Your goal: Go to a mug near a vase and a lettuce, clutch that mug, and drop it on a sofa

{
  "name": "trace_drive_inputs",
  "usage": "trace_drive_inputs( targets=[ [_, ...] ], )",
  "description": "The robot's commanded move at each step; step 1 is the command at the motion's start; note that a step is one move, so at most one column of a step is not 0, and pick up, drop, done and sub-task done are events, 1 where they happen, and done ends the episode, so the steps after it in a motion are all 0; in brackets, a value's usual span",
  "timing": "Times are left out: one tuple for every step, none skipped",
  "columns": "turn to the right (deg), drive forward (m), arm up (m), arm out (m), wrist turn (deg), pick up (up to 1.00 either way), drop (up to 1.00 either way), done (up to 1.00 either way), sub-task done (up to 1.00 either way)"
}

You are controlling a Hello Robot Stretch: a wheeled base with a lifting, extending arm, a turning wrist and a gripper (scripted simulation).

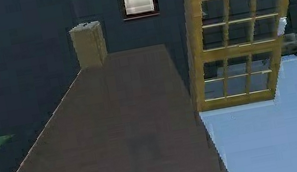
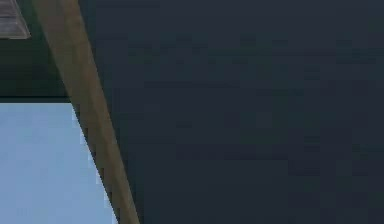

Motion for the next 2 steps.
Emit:
trace_drive_inputs(
  targets=[
    [0.0,0.45,0.00,0.00,0.0,0.00,0.00,0.00,0.00],
    [42.0,0.00,0.00,0.00,0.0,0.00,0.00,0.00,0.00]
  ],
)
